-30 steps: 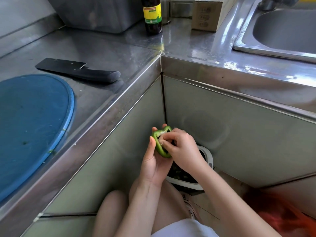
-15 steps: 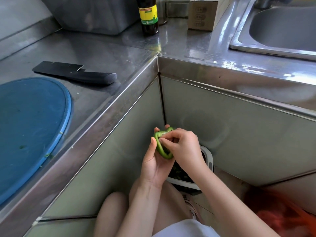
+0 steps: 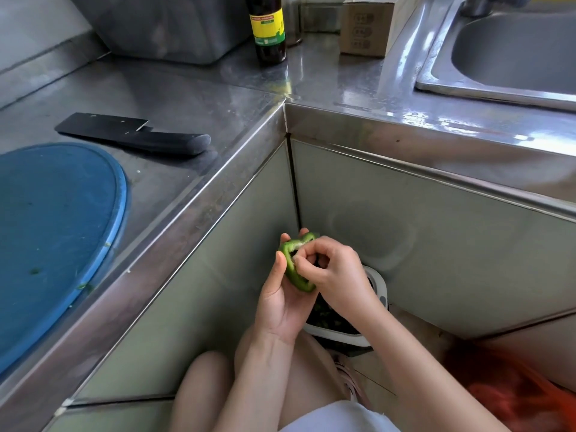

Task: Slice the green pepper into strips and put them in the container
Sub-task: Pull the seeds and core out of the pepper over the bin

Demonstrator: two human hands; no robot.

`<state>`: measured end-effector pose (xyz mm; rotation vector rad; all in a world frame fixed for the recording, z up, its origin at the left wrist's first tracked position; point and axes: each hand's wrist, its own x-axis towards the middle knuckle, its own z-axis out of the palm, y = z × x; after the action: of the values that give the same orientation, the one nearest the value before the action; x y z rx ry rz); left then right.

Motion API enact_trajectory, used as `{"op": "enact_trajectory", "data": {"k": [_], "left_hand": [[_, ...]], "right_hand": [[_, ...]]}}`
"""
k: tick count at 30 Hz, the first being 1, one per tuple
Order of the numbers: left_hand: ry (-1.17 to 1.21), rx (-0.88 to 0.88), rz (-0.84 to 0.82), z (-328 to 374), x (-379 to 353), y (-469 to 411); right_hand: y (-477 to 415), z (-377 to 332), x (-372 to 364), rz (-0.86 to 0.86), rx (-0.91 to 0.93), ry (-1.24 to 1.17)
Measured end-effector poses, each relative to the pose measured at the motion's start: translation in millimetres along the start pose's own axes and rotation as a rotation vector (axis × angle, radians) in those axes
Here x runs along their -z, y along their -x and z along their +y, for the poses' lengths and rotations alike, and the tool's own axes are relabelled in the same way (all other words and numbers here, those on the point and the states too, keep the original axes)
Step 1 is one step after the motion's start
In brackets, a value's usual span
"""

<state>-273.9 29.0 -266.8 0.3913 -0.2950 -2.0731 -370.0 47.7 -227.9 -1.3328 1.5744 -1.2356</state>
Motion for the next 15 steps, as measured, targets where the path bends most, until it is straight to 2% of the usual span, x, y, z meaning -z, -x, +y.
{"op": "enact_trajectory", "data": {"k": [3, 5, 7, 12, 15], "left_hand": [[0.063, 0.016, 0.025, -1.4, -3.0, -1.6], [0.063, 0.048, 0.035, -2.0, -5.5, -1.7], [0.058, 0.092, 0.075, -1.3, -7.1, -1.3], [0.078, 0.172, 0.143, -0.5, -5.9, 0.0], [0.124, 0.197, 0.153, 1.7, -3.4, -0.6]], "right_hand": [[-7.4, 1.5, 12.3, 0.090, 0.064, -0.046], [-14.8, 3.9, 23.5, 0.206, 0.116, 0.002], [-21.6, 4.5, 33.7, 0.242, 0.140, 0.081], [-34.3, 3.9, 43.2, 0.091, 0.167, 0.220], [-43.5, 12.5, 39.5, -0.025, 0.200, 0.409]]}}
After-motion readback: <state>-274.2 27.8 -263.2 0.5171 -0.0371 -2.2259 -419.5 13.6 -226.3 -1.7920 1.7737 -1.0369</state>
